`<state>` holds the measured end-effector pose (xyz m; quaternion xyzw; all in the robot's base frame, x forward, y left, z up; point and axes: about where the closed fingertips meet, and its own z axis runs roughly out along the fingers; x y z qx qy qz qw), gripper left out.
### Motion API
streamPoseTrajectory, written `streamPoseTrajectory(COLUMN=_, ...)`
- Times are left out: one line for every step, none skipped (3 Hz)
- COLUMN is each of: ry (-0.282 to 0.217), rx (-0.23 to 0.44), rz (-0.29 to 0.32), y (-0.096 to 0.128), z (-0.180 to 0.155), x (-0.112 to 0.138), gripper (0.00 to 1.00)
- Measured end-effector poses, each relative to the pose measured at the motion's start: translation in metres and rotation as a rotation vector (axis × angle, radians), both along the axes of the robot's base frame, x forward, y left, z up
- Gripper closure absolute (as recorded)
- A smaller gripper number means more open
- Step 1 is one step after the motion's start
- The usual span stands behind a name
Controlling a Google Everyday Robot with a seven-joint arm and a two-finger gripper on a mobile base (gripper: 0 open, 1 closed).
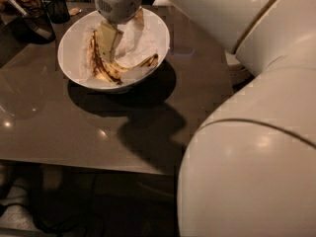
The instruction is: Pick banana from white bowl
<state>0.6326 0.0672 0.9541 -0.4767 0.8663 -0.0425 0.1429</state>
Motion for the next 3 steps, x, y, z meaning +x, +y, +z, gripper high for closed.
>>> streamPoseTrajectory(ry=-0.009, rx=-0.022, rz=0.023, y=0.008, z=-0.005, x=0.002, gripper=0.28)
streamPoseTrajectory(ry=-0.009, rx=-0.04, rz=0.047, y=0.014, z=-0.014, x=0.001, gripper=0.33)
streamPoseTrajectory(ry=-0.008, rx=-0.049, rz=0.057, y=0.016, z=-0.023, x=0.002, gripper=0.32)
